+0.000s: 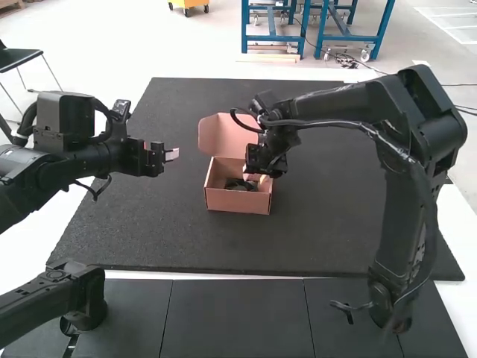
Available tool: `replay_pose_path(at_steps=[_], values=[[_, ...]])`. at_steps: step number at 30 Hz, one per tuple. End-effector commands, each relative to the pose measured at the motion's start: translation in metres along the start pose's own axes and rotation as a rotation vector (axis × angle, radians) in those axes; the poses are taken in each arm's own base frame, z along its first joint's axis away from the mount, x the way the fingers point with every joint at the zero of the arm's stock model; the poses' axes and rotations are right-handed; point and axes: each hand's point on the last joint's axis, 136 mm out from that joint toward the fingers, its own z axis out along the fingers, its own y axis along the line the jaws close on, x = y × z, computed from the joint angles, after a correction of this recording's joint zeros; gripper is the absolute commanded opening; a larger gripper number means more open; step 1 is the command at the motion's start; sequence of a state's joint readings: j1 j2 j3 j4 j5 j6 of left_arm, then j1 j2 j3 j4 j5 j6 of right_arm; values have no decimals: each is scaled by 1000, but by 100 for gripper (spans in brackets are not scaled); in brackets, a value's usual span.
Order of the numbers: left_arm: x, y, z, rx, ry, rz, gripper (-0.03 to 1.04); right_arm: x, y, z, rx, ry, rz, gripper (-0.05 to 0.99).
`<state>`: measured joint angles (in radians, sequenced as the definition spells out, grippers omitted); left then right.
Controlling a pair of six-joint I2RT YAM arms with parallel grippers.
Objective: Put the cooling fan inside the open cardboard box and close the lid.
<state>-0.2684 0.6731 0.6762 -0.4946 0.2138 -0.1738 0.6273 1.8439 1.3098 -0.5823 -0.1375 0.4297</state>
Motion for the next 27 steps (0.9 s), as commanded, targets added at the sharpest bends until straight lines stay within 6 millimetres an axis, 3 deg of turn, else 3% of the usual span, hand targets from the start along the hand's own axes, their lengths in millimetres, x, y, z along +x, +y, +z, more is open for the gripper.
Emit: replay_pose_path(at_steps=[1,6,11,20,27], values=[[-2,-1,0,12,-16,-5,96,-24,28,-23,-68,-54,-79,50],[-4,0,7,10,-11,-8,96,-36,45,-66,-103,-81,-212,57],[-10,4,18,0,3,-13,96,-33,40,-102,-68,-131,-360,59],[-23,27,50,-102,23,-18,96,-23,5,-136,7,-313,-391,61],[-28,60,70,-231,21,-25,96,-36,-27,-157,13,-485,-324,61]])
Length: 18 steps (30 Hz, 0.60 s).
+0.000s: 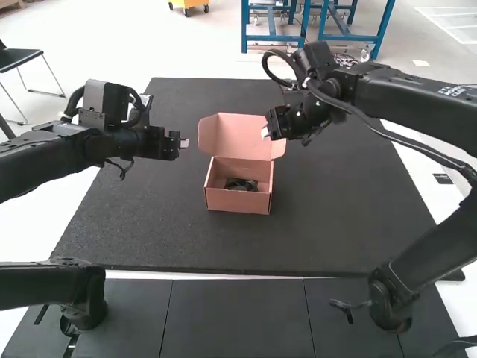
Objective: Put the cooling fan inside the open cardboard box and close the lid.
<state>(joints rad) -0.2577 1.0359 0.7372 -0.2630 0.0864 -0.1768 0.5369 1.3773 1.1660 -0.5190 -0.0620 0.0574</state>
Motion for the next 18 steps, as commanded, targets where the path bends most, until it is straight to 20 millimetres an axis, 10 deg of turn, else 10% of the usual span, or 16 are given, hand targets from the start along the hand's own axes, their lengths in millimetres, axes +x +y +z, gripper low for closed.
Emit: replay_pose_path(at_steps=[1,18], values=[[-16,24,4,-106,-34,-14,96,-9,-17,-13,41,-102,2,61],[-3,60,64,-208,2,-18,96,-5,-49,-13,97,-194,10,61]])
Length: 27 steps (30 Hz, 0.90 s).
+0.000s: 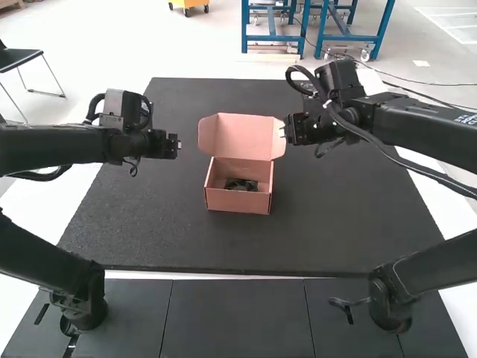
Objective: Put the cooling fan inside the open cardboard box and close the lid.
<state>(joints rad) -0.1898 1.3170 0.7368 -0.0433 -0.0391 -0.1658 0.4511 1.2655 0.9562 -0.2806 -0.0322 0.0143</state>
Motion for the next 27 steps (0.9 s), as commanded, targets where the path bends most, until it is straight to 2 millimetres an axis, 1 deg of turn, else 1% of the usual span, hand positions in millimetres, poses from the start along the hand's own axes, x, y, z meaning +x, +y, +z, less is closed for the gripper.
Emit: replay_pose_path(at_steps=[1,6,12,17,20,27], values=[[-20,3,5,-20,-42,7,96,-11,-12,-8,25,-42,1,61],[-22,3,21,-22,-41,7,96,-5,-16,-7,23,-27,9,61],[-30,2,36,-17,-52,24,96,-1,-8,-6,-24,-13,15,61],[-33,-6,45,30,-63,24,96,1,-4,-2,-49,-10,21,61],[-35,-8,51,45,-70,22,96,5,-5,4,-51,-2,22,61],[-45,-14,60,78,-80,25,96,5,-6,21,-53,1,23,61]])
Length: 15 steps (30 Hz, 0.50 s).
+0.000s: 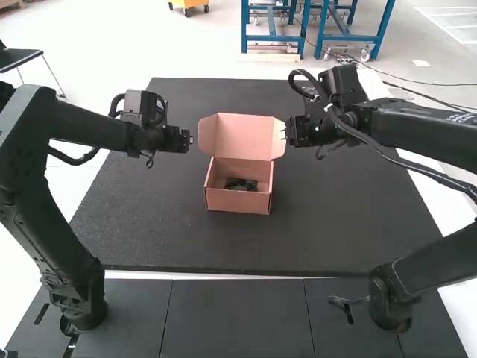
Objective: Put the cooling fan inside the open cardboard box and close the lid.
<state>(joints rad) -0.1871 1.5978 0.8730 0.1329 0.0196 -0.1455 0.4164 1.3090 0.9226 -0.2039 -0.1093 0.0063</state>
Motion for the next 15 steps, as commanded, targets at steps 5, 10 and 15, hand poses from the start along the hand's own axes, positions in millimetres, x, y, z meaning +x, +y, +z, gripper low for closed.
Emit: replay_pose_path(at_steps=[5,10,15], values=[[-32,-1,1,19,-65,9,96,-3,-6,19,-3,-2,10,61],[-38,-4,1,24,-72,11,96,-2,-15,33,6,3,23,61],[-39,-8,2,43,-70,12,96,-4,-27,42,17,6,43,61]])
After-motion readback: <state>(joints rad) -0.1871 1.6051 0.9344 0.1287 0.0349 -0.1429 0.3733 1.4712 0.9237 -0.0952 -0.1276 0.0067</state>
